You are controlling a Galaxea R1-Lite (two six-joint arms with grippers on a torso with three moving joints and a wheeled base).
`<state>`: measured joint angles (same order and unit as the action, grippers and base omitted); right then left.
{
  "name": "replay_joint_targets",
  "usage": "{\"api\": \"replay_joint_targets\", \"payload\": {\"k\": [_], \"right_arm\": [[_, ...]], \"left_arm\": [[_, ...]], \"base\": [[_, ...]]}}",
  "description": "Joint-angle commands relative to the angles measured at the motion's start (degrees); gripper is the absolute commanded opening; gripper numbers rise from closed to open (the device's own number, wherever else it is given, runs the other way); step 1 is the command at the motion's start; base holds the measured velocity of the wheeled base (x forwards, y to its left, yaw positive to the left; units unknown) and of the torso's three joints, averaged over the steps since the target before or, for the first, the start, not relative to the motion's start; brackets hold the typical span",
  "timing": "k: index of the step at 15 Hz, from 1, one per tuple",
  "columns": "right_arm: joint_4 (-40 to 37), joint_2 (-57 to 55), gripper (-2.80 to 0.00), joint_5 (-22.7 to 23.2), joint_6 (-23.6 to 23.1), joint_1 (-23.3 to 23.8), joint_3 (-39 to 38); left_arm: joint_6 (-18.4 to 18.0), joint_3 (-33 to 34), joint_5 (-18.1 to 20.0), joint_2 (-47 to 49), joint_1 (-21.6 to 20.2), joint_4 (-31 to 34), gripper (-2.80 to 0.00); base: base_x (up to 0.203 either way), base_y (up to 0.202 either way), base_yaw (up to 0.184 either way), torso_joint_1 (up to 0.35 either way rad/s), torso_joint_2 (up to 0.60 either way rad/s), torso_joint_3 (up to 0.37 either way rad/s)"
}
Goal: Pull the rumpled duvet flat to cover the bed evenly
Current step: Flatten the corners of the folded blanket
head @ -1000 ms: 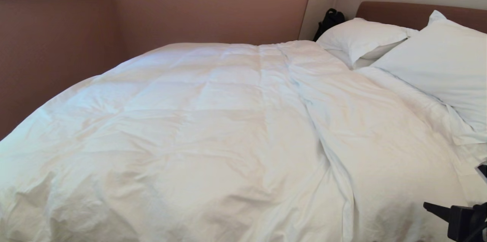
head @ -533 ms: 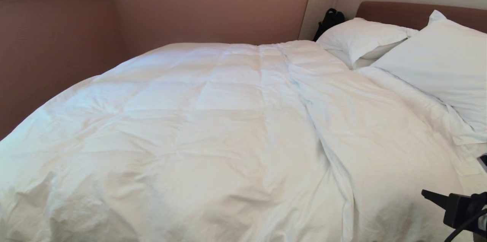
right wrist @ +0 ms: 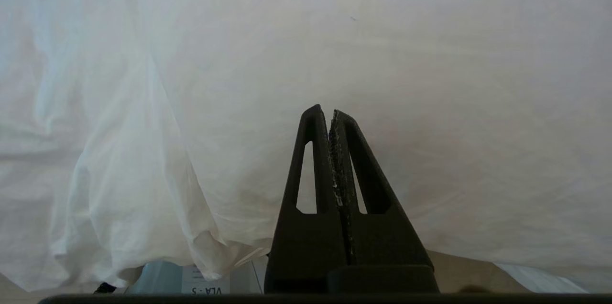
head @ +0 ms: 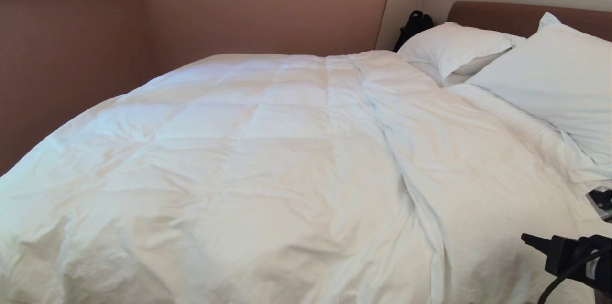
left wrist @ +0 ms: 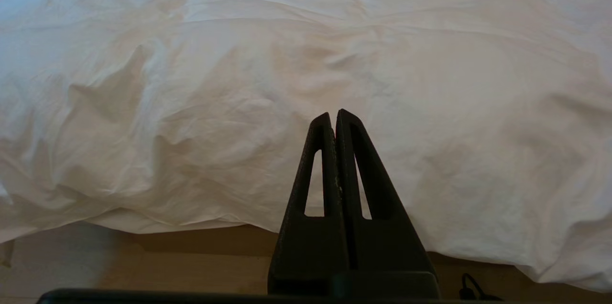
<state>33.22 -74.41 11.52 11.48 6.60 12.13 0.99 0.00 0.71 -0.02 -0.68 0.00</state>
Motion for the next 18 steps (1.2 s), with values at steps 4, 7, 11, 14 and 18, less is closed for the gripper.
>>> {"api": "replay_joint_targets", "payload": {"k": [4,7,11,14,18], "right_arm": [[6.2,-6.5,-2.8,0.2,0.0,3.2,0.0],[8.7,-8.6,-2.8,0.3,0.0,4.2,-0.1],[9.6,-9.2,-2.8,0.3,0.0,4.8,0.1],[9.7,-9.4,-2.8,0.3,0.1,5.4,0.4],[9.8,-9.5,-2.8,0.5,-0.1,5.4,1.7]], "left_arm": [[0.0,0.0,0.0,0.0,0.0,0.0,-2.8],[0.1,0.0,0.0,0.0,0.0,0.0,-2.8],[0.0,0.0,0.0,0.0,0.0,0.0,-2.8],[0.1,0.0,0.0,0.0,0.0,0.0,-2.8],[0.0,0.0,0.0,0.0,0.0,0.0,-2.8]], "base": [[0.0,0.0,0.0,0.0,0.0,0.0],[0.0,0.0,0.0,0.0,0.0,0.0],[0.0,0.0,0.0,0.0,0.0,0.0],[0.0,0.0,0.0,0.0,0.0,0.0],[0.0,0.0,0.0,0.0,0.0,0.0]]}}
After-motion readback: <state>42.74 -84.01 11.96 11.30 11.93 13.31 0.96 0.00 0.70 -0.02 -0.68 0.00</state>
